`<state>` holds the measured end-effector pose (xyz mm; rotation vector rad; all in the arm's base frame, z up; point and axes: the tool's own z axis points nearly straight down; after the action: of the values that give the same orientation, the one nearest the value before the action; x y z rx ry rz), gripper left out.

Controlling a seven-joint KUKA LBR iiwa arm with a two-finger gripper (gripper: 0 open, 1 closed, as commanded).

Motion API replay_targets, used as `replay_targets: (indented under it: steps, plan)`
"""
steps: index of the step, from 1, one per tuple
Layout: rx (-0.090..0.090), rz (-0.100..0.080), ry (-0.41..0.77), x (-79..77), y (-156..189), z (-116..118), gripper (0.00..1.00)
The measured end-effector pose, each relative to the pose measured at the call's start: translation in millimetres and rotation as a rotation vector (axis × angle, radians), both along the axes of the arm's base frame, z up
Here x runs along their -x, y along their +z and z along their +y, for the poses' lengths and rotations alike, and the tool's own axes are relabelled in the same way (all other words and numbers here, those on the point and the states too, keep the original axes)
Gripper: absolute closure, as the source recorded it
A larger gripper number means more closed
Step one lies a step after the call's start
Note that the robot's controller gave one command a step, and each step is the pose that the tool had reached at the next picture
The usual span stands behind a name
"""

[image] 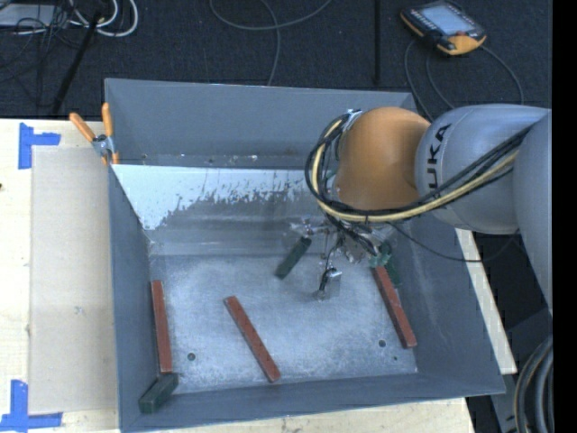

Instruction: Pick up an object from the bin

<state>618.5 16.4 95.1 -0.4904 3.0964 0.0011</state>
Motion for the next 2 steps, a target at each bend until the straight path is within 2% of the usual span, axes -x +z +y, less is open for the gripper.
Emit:
replay_targets:
  steps: [1,2]
  plan:
    - [0.001,0.001,0.019,0.0,-0.2,-7.7,0.00]
    - [0.000,0.005,0.144,-4.4,-24.9,9.0,1.00]
